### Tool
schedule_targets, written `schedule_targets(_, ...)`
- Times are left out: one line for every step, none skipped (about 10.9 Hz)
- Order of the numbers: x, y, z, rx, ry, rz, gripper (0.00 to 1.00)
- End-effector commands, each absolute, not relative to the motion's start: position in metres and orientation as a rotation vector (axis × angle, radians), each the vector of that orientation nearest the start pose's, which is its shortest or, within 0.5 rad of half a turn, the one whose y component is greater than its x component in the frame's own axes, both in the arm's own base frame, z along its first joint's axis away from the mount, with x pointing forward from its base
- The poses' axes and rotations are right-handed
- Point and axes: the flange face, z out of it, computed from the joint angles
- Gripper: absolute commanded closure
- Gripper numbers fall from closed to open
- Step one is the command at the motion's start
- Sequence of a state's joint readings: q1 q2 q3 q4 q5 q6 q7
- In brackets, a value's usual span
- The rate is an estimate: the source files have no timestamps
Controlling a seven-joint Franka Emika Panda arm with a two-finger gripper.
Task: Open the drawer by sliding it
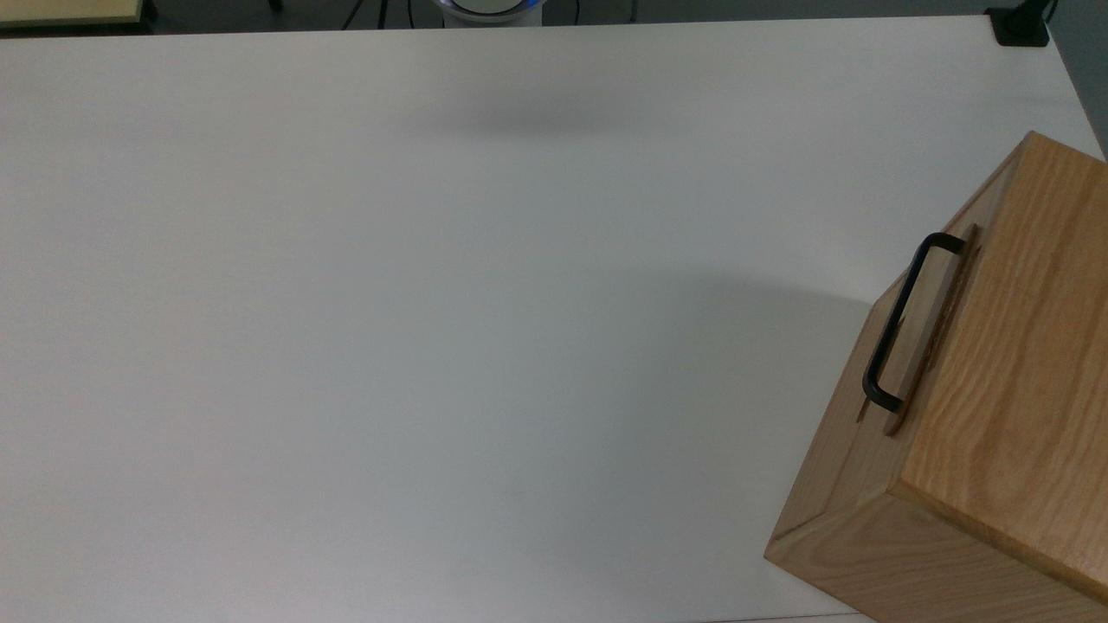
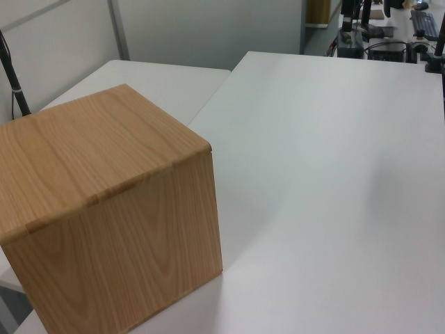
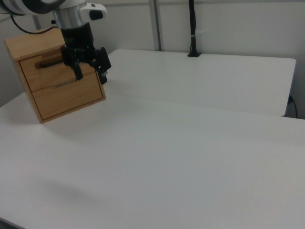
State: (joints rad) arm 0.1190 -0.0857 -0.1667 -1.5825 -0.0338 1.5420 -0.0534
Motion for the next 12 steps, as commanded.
schedule_targets(0.5161, -0.0269, 0.6659, -3.145, -0.018, -0.085, 0.00)
schedule_targets(0.5162, -0.0268, 0.6661, -3.145, -0.019, -0.087, 0.00)
schedule_targets(0.5162, -0.0267, 0.6661, -3.143, -0.021, -0.087, 0.00)
schedule_targets(0.5162, -0.0267, 0.6661, -3.143, -0.019, -0.087, 0.00)
schedule_targets(0.5162, -0.0267, 0.6661, -3.143, -0.019, -0.087, 0.00)
schedule_targets(0.5167, -0.0266, 0.6653, -3.143, -0.019, -0.085, 0.00)
schedule_targets(0.5167, -0.0266, 0.6653, -3.143, -0.019, -0.085, 0.00)
schedule_targets(0.5167, -0.0266, 0.6653, -3.143, -0.019, -0.085, 0.00)
schedule_targets(0.5167, -0.0266, 0.6653, -3.143, -0.019, -0.085, 0.00)
schedule_targets(0.5167, -0.0266, 0.6653, -3.143, -0.021, -0.085, 0.00)
schedule_targets(0.5167, -0.0274, 0.6646, -3.144, -0.024, -0.082, 0.00)
schedule_targets(0.5167, -0.0289, 0.6631, -3.144, -0.040, -0.078, 0.00)
